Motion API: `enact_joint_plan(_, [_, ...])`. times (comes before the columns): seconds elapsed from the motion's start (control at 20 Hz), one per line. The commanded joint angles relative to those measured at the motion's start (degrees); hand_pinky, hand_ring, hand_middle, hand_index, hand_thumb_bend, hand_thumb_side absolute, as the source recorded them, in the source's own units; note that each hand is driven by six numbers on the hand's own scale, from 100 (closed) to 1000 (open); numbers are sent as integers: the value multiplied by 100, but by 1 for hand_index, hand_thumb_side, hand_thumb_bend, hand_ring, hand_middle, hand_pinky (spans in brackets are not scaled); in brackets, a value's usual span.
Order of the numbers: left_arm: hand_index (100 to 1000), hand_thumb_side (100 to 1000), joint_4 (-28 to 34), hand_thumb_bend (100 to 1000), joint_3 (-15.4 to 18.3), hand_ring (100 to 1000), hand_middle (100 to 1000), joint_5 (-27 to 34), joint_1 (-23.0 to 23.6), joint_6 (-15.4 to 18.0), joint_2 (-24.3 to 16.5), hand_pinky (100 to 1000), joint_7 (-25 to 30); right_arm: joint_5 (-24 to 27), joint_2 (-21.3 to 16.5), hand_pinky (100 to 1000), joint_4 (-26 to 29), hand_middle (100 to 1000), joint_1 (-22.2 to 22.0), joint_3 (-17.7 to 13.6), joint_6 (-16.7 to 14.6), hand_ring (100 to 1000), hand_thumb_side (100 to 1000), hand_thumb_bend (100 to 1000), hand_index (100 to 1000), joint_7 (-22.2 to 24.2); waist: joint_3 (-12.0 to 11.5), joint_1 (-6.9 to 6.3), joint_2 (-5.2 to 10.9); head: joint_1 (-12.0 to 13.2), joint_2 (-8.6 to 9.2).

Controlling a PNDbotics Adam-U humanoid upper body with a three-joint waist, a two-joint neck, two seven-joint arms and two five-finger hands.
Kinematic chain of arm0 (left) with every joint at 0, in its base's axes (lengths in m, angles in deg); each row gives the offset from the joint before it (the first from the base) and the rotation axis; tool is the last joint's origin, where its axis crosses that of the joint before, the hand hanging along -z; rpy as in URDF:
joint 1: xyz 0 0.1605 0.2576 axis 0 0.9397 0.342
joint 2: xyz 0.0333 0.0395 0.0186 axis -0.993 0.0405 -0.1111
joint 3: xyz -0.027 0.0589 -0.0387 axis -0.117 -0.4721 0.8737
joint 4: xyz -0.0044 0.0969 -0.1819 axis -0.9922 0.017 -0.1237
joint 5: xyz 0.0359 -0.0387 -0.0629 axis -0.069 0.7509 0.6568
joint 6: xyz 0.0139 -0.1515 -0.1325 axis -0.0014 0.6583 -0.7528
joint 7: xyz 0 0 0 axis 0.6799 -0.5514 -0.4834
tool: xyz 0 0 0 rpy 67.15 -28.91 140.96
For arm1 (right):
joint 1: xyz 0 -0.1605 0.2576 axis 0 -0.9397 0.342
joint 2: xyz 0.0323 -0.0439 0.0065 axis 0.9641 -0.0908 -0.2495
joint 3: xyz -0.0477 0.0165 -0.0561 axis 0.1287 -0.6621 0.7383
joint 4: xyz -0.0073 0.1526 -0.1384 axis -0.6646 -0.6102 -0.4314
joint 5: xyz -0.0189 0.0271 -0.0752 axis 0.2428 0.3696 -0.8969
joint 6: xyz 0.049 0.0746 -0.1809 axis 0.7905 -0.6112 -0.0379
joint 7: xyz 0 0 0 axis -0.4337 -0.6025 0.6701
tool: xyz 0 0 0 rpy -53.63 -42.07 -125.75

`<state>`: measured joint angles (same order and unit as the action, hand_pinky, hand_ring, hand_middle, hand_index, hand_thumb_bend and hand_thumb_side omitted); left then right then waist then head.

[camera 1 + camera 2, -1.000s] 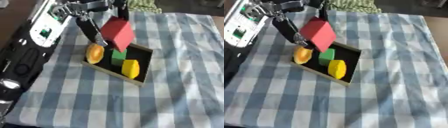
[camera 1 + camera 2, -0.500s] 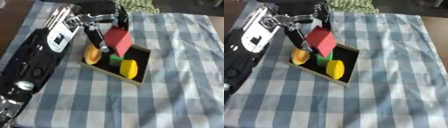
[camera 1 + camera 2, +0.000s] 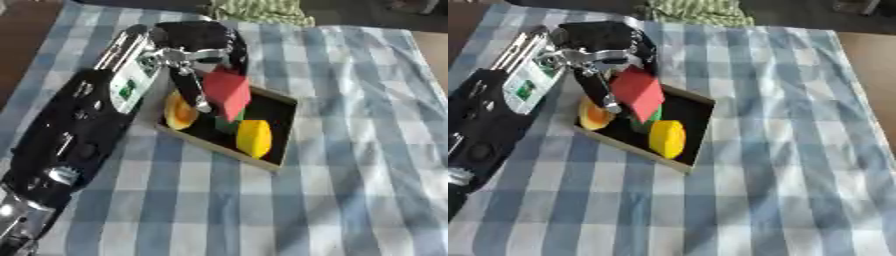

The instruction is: Pick up objects on the table and place them in the box.

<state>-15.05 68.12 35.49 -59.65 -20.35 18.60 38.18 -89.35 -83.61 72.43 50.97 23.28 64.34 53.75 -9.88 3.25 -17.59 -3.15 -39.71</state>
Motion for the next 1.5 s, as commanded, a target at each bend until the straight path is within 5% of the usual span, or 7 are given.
enact_joint_plan(0.05, [810,100,-72,516,86,751,672,-79,-77,6,-11,856,-71,41,-122,899,64,722,36,-67,-16,750,447,100,827,8,19,-78,47,2,81])
enact_joint_plan(0.7, [930,100,-171,600,163,875,816,-543,-62,106,-58,943,274,58,-112,901,39,722,-18,-67,-29,750,445,100,827,51,0,-82,59,-21,57])
enact_joint_plan(0.9, [946,268,15,700,200,898,834,-346,-96,167,-119,971,502,60,-106,901,18,721,-33,-62,-35,750,445,100,826,66,-13,-85,72,-37,66])
enact_joint_plan(1.1, [961,342,162,748,237,911,843,-199,-107,166,-157,987,577,57,-96,901,1,721,-48,-58,-37,749,444,100,826,80,-17,-87,82,-45,81])
enact_joint_plan(1.5, [957,305,459,758,308,911,843,-148,-143,86,-241,979,487,64,-91,901,-19,720,-75,-60,-52,749,444,100,824,100,-24,-93,96,-71,78])
